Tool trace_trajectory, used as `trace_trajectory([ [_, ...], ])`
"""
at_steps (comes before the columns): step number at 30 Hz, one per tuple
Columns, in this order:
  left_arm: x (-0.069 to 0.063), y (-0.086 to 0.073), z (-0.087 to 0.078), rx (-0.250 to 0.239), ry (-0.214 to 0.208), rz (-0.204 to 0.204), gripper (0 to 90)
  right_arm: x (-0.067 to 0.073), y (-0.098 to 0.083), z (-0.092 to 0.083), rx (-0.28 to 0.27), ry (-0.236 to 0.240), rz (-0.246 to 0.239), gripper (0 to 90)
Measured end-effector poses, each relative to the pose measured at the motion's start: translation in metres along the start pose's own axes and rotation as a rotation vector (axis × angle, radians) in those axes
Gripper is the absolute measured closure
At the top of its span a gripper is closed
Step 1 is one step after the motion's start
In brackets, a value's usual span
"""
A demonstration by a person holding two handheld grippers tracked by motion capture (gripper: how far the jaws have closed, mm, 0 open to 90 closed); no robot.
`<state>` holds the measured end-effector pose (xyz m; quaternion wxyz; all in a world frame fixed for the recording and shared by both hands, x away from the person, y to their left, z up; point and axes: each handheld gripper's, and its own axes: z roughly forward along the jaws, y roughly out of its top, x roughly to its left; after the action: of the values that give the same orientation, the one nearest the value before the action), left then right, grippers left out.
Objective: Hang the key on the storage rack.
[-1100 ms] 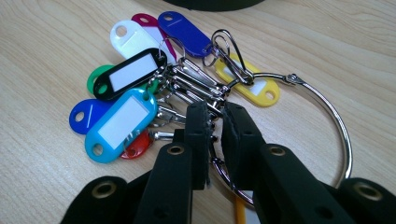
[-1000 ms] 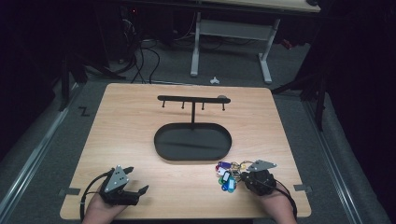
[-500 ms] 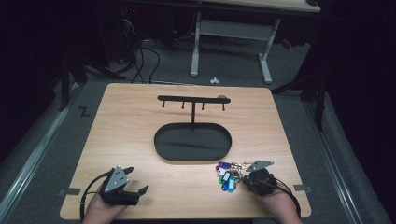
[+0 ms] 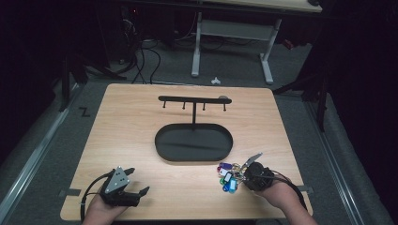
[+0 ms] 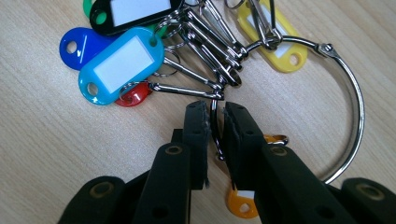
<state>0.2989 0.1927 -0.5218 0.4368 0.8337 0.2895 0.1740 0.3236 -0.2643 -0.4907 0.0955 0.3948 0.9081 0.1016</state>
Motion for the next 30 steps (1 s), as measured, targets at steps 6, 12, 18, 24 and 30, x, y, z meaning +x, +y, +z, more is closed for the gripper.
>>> trace_trajectory([
  [6,0.0,0.0,0.0,0.0,-0.003,0.002,13.6,-0.007,0.01,0.002,0.063,0.042,0.001,78.8],
  [12,0.0,0.0,0.0,0.003,-0.007,0.004,13.6,-0.011,0.019,0.003,0.136,0.068,0.007,76.7],
  [18,0.001,0.0,0.0,0.002,-0.008,0.002,13.6,-0.012,0.029,0.005,0.216,0.082,-0.002,74.8],
  [24,0.001,0.0,0.0,0.001,-0.009,0.0,13.6,-0.012,0.04,0.008,0.293,0.079,-0.02,73.3],
  [30,0.001,0.0,0.0,0.001,-0.01,0.002,13.6,-0.013,0.044,0.01,0.323,0.084,-0.043,74.6],
])
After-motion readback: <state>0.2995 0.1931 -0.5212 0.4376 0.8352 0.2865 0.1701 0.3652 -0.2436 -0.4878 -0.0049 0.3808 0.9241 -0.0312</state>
